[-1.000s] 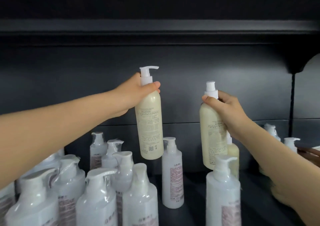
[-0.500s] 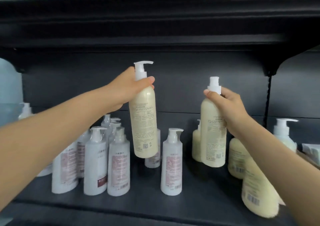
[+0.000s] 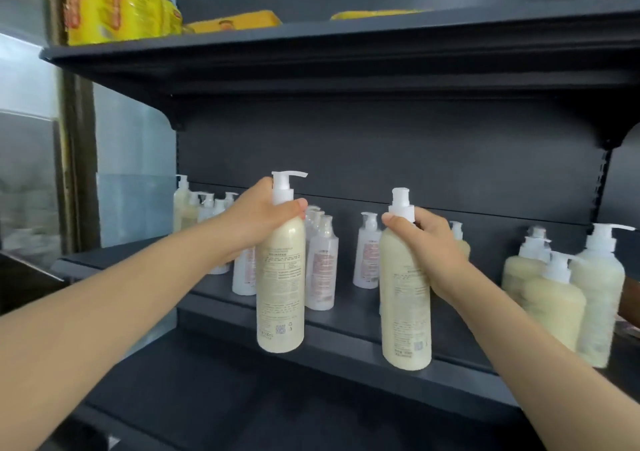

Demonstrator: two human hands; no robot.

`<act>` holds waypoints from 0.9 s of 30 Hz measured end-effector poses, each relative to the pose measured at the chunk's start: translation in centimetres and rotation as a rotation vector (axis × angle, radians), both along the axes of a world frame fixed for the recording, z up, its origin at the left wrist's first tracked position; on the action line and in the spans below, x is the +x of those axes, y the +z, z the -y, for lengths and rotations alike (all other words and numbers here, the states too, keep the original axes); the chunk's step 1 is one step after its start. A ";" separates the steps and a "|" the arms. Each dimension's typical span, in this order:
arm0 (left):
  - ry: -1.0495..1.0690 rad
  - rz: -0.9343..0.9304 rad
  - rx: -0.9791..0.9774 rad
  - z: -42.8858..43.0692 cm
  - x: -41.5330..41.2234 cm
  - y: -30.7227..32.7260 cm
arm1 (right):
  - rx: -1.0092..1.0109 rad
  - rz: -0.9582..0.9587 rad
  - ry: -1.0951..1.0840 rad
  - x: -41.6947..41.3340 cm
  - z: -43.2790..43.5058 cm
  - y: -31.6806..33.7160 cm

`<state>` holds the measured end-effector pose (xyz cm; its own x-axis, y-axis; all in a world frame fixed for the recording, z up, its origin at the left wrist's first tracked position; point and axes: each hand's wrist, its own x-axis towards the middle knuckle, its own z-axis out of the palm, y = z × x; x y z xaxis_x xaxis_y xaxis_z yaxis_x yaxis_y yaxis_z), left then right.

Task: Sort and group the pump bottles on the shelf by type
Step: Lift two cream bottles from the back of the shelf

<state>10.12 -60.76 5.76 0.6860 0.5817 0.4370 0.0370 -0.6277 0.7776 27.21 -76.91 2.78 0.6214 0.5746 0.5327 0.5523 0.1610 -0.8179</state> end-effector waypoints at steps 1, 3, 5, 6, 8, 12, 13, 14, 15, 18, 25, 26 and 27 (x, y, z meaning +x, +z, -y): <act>0.010 -0.001 -0.002 -0.8 -1.2 -0.1 | -0.003 0.000 0.015 -1.0 -1.0 -0.1; 0.030 0.016 -0.013 -2.6 -3.6 -0.4 | 0.011 0.003 0.052 -3.3 -3.3 -0.1; 0.048 0.031 -0.039 -5.0 -5.9 -0.5 | 0.032 -0.007 0.100 -5.5 -5.9 -0.2; 0.058 0.034 -0.052 -6.3 -7.1 -0.4 | 0.039 -0.018 0.117 -6.6 -7.3 -0.1; 0.067 0.045 -0.057 -8.8 -9.5 -0.2 | 0.065 -0.036 0.136 -8.9 -10.3 0.1; 0.097 0.065 -0.038 -14.0 -13.6 0.6 | 0.131 -0.077 0.156 -12.9 -16.3 0.6; 0.110 0.069 -0.032 -15.2 -14.5 0.7 | 0.146 -0.085 0.161 -13.8 -17.8 0.7; 0.121 0.070 -0.033 -16.5 -15.1 0.8 | 0.157 -0.088 0.171 -14.5 -19.2 0.8; 0.132 0.080 -0.035 -17.7 -15.7 0.9 | 0.161 -0.085 0.177 -15.1 -20.6 0.8; 0.160 0.098 -0.047 -21.3 -16.9 1.1 | 0.151 -0.074 0.189 -16.3 -24.7 1.0; 0.207 0.125 -0.043 -31.6 -16.8 0.7 | 0.142 -0.090 0.216 -16.2 -35.6 0.4; 0.202 0.124 -0.036 -33.1 -16.5 0.6 | 0.147 -0.103 0.217 -15.9 -37.2 0.2; 0.197 0.125 -0.025 -34.7 -16.1 0.6 | 0.151 -0.112 0.218 -15.5 -38.9 0.0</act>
